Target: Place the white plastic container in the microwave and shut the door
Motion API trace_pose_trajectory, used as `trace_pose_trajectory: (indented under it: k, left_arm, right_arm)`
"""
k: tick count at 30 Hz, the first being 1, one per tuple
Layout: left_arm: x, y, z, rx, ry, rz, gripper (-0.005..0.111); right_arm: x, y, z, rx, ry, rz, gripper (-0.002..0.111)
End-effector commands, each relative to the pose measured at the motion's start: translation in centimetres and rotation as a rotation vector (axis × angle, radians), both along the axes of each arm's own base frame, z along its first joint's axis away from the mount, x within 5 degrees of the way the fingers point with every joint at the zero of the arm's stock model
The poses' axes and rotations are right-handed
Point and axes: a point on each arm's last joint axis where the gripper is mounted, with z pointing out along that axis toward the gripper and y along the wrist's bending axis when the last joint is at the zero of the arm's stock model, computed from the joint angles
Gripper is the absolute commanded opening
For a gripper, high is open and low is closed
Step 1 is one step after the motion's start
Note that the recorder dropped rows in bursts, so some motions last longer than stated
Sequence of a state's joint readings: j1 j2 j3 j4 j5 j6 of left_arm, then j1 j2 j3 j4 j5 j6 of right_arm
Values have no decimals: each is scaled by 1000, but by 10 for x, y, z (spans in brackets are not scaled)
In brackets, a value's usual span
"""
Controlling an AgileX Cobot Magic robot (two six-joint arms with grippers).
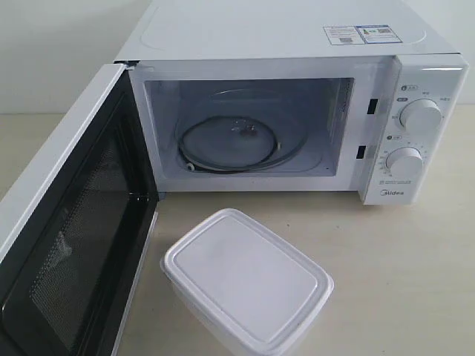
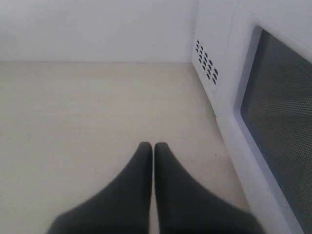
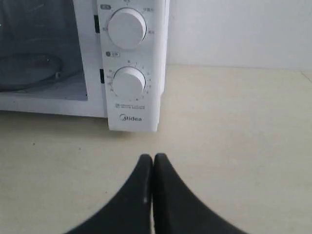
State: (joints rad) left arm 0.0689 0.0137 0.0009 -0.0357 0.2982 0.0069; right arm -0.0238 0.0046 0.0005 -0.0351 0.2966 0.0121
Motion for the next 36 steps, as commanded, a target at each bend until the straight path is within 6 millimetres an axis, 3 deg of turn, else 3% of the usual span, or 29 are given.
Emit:
trace_pose_trajectory:
  k: [1, 6, 14, 18, 23, 29, 36]
  left_arm:
    - [0, 0, 1, -2, -13, 1, 4]
    - [0, 0, 1, -2, -13, 1, 4]
    - [0, 0, 1, -2, -13, 1, 4]
    - [0, 0, 1, -2, -13, 1, 4]
    - [0, 0, 1, -2, -13, 1, 4]
    - [0, 0, 1, -2, -13, 1, 4]
    - [0, 0, 1, -2, -13, 1, 4]
  right_arm:
    - [2, 0, 17, -27, -194, 2, 0]
    - [0, 1, 39, -29, -428, 9, 0]
    - [-2, 1, 45, 20, -506, 11, 0]
    - [-10, 1, 82, -8, -603, 11, 0]
    - [5, 1, 110, -33, -553, 9, 0]
    - [28, 0, 114, -18, -455, 10, 0]
    - [30, 0, 115, -18, -467, 10, 0]
